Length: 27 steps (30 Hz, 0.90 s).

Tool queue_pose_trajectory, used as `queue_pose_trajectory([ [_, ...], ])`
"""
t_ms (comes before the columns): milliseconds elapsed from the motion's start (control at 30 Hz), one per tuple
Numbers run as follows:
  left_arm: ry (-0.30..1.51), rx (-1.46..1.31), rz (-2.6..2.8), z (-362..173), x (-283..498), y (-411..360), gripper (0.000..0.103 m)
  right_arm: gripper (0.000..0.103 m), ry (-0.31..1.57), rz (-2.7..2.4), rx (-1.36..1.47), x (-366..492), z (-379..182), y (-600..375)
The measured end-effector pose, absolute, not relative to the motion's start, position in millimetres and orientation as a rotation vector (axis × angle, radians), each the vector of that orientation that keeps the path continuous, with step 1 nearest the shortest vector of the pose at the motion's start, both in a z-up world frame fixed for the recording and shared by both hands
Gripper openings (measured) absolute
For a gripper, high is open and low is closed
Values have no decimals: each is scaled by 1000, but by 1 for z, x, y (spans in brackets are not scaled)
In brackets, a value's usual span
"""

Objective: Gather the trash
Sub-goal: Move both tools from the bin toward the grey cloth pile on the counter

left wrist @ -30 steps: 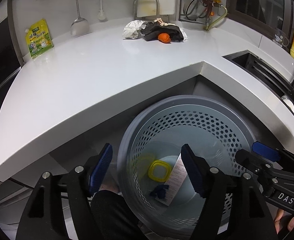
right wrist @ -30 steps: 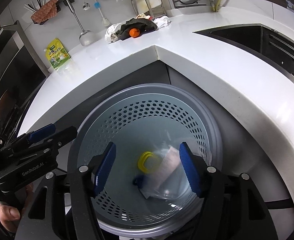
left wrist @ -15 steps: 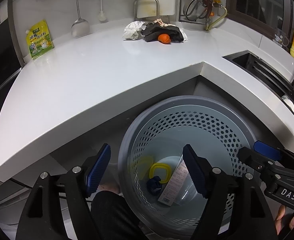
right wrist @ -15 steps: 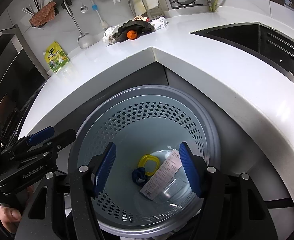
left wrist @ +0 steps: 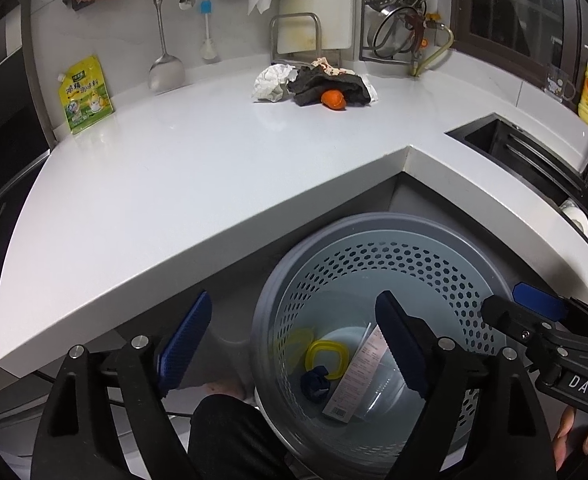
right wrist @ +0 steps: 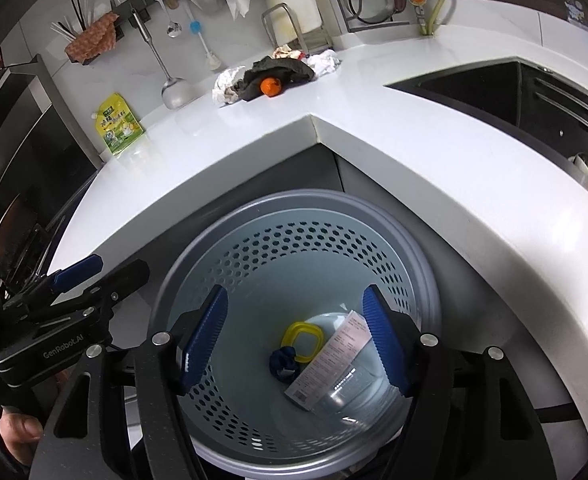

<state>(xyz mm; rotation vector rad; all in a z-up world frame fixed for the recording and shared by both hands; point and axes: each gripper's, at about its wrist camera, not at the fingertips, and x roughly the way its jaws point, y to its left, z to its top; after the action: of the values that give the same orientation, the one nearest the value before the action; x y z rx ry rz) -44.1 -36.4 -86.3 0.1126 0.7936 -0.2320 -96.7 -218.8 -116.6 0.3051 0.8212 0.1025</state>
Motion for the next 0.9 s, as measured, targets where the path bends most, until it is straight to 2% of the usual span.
queue_pose_trajectory([
  [233, 767, 94, -230, -73, -37, -30, 86, 70, 805, 118, 295, -86, -108, -214],
  [900, 718, -3, -227, -39, 21, -22, 89, 70, 752, 138, 253, -28, -66, -233],
])
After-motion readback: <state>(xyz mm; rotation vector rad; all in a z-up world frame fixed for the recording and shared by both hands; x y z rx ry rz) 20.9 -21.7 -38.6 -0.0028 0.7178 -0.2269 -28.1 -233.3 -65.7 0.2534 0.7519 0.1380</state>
